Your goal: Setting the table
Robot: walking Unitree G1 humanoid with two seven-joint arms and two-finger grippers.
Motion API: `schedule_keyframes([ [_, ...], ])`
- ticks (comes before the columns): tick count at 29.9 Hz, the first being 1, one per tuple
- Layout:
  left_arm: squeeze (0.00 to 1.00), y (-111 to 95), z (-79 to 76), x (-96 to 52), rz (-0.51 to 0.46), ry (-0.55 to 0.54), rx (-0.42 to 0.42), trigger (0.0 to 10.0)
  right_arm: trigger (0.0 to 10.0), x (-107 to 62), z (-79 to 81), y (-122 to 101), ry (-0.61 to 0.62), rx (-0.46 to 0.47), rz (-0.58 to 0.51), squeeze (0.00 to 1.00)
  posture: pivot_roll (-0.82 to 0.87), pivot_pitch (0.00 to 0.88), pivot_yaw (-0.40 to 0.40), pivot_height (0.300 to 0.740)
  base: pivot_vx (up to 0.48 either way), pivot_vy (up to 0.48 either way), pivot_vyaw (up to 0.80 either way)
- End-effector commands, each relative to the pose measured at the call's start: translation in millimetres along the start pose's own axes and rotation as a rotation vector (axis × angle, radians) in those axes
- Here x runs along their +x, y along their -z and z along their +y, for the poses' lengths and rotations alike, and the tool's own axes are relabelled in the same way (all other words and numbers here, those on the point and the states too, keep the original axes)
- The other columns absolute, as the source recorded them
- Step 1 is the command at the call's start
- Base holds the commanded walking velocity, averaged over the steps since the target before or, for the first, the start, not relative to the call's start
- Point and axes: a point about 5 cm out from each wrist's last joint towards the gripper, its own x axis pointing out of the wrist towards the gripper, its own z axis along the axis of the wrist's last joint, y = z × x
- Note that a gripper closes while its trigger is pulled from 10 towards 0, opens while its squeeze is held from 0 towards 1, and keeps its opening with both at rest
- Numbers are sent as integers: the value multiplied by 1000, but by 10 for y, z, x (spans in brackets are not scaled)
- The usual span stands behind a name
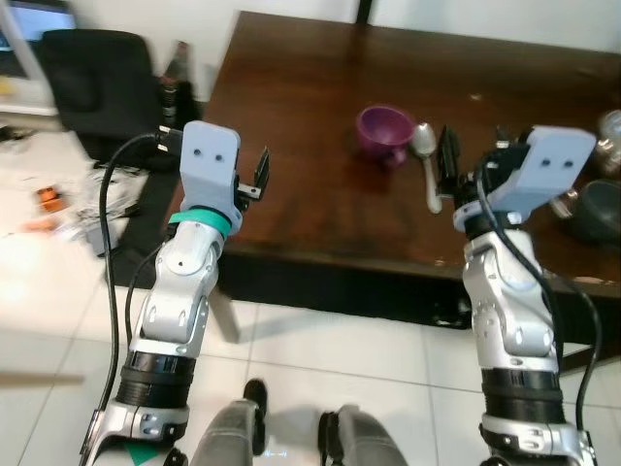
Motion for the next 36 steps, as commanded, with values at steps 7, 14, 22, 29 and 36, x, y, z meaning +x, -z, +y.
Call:
schedule_keyframes([
  [7, 0, 14, -34, 24, 6, 23, 7, 10000, 10000, -35, -50, 11, 21, 3, 10, 0, 39, 62, 0, 740, -349, 0, 0],
  [14, 0, 16, -37, 22, 6, 27, 8, 10000, 10000, -40, -48, 13, 21, 5, 12, 0, 38, 61, 1, 740, -338, 0, 0],
  [22, 0, 18, -43, 26, 5, 32, 8, 10000, 10000, -39, -46, 17, 19, 3, 13, 0, 37, 58, 4, 740, -301, 0, 0],
  [29, 0, 24, -51, 32, 8, 41, 10, 10000, 10000, -42, -47, 19, 27, 13, 15, 0, 38, 50, 10, 740, 0, 0, 0],
  [36, 0, 31, -69, 41, 17, 52, 4, 10000, 10000, -41, -68, 25, 39, 30, 21, 0, 37, 47, 13, 740, 0, 0, 0],
])
